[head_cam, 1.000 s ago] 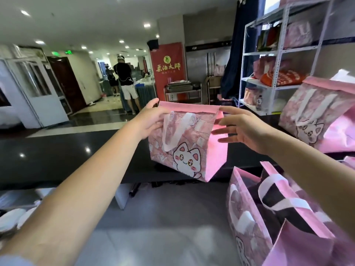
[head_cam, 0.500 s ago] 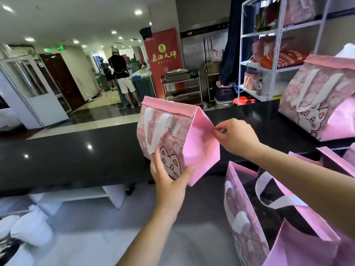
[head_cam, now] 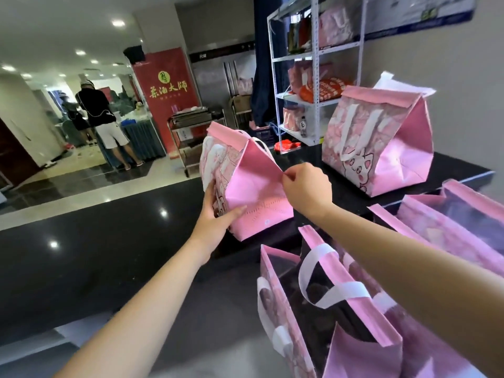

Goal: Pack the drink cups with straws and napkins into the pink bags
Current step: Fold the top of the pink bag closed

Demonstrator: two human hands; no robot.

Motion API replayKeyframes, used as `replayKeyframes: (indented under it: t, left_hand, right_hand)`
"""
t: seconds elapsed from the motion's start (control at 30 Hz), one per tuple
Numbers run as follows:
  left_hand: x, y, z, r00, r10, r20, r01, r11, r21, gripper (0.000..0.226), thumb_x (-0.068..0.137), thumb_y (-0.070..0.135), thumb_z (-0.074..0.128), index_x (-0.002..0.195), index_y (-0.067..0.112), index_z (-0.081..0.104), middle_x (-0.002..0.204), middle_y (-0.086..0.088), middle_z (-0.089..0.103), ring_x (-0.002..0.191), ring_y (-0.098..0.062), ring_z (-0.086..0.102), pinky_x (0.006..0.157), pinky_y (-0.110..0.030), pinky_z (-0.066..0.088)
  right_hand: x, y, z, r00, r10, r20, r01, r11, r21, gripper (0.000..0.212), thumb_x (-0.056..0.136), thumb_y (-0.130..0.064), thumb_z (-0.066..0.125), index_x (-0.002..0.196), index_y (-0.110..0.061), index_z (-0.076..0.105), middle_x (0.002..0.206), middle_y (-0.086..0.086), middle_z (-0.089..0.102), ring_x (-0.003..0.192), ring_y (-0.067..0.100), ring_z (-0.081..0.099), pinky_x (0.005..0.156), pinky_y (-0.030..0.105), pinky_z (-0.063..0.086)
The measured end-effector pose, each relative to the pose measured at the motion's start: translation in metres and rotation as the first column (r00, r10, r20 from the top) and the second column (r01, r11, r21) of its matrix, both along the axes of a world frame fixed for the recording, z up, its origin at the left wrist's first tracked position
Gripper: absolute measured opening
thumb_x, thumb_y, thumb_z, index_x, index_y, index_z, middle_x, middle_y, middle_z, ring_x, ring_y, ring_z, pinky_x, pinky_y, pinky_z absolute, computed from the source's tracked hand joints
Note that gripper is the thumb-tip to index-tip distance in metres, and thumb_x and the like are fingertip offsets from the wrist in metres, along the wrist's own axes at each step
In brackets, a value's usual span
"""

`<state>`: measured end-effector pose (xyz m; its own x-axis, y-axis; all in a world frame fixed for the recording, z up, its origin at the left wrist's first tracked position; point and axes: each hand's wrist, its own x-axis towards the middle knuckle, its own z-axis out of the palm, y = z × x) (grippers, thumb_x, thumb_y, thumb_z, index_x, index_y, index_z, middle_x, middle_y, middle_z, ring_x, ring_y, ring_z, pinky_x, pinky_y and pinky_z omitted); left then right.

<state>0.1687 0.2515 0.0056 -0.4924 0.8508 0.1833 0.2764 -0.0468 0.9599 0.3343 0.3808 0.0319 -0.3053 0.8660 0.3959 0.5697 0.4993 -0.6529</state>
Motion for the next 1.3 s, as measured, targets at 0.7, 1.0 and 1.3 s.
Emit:
replayKeyframes:
  t: [0.7,1.0,1.3]
  left_hand:
    - [0.089,0.122,-0.015,0.97,-0.238,0.049,0.233,0.968,0.095,0.085,0.083,0.041,0.072,0.153,0.044,0.024,0.148,0.014,0.047,0.135,-0.006,0.046,0.118,-0.043,0.035]
    - [0.095,0.116,-0.007,0.961,-0.275,0.001,0.275,0.961,-0.015,0.094,0.08,0.048,0.074,0.154,0.045,0.016,0.156,0.011,0.036,0.142,-0.01,0.037,0.12,-0.046,0.029]
    - [0.076,0.018,0.001,0.906,-0.26,-0.335,0.138,0.928,-0.346,0.054,0.086,0.039,0.07,0.137,0.041,0.052,0.149,0.008,0.043,0.137,-0.012,0.041,0.11,-0.034,0.036]
  right_hand:
    - [0.117,0.048,-0.047,0.933,-0.187,0.307,0.075,0.936,0.344,0.09,0.085,-0.062,0.04,0.159,-0.026,0.005,0.15,0.01,0.045,0.146,0.036,0.028,0.117,0.061,0.018]
    - [0.132,0.047,-0.054,0.88,-0.135,0.456,0.032,0.974,0.225,0.077,0.089,-0.064,0.043,0.156,-0.043,0.011,0.168,0.006,0.0,0.154,0.032,-0.004,0.121,0.061,0.006]
    - [0.158,-0.058,-0.024,0.94,0.102,0.326,-0.126,0.991,0.053,0.054,0.088,-0.052,0.061,0.137,-0.03,0.057,0.152,-0.003,0.045,0.136,0.019,0.042,0.105,0.038,0.038]
